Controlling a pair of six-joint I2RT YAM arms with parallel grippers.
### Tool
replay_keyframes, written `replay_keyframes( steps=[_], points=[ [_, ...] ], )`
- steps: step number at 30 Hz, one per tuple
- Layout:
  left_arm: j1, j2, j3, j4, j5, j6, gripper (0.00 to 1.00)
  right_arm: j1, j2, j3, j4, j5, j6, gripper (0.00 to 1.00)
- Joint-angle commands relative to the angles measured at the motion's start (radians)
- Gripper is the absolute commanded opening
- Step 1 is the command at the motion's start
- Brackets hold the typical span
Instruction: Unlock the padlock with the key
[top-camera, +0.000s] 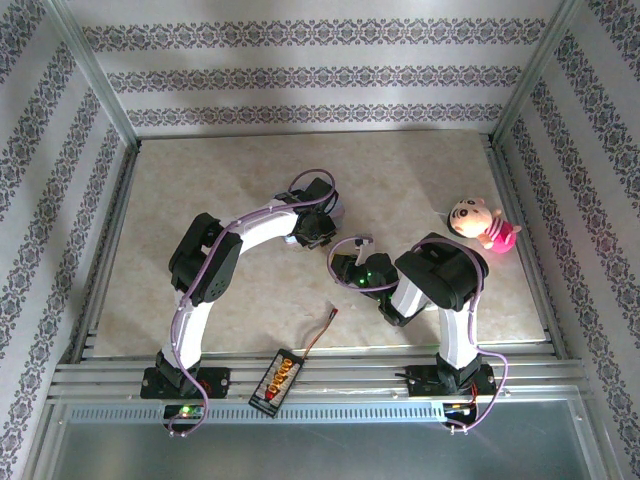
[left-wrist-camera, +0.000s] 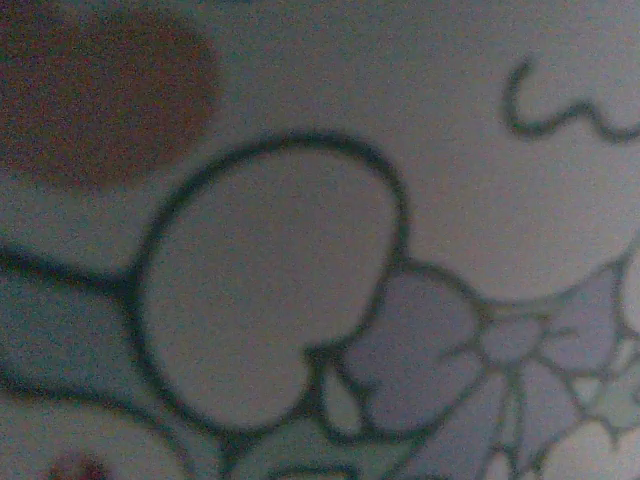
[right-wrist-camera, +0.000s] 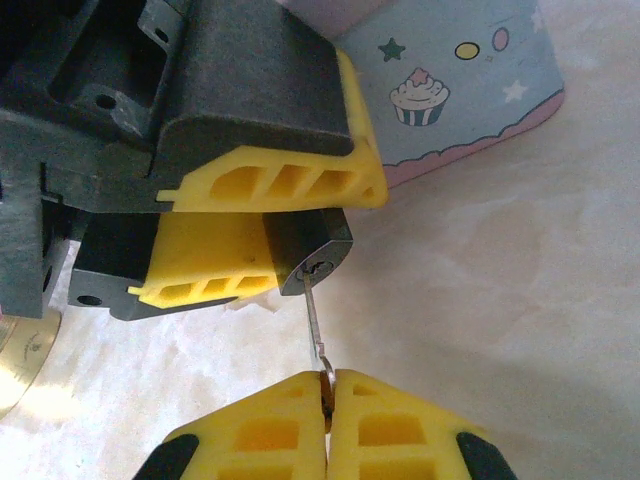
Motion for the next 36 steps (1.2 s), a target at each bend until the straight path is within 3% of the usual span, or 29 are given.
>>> replay_keyframes(
  steps=[1, 20, 36],
  points=[
    [0.008, -0.012, -0.016, 0.011, 0.039, -0.019, 0.07, 0.007, 0.034, 0.014, 0.006, 0.032, 0.017, 0.00],
    [0.008, 0.012, 0.012, 0.009, 0.061, -0.013, 0.07, -0.029, 0.068, 0.054, 0.005, -0.100, 0.047, 0.00],
    [0.006, 0.001, 0.019, 0.021, 0.087, -0.045, 0.07, -0.036, 0.055, 0.040, -0.033, -0.037, 0.086, 0.00]
  ],
)
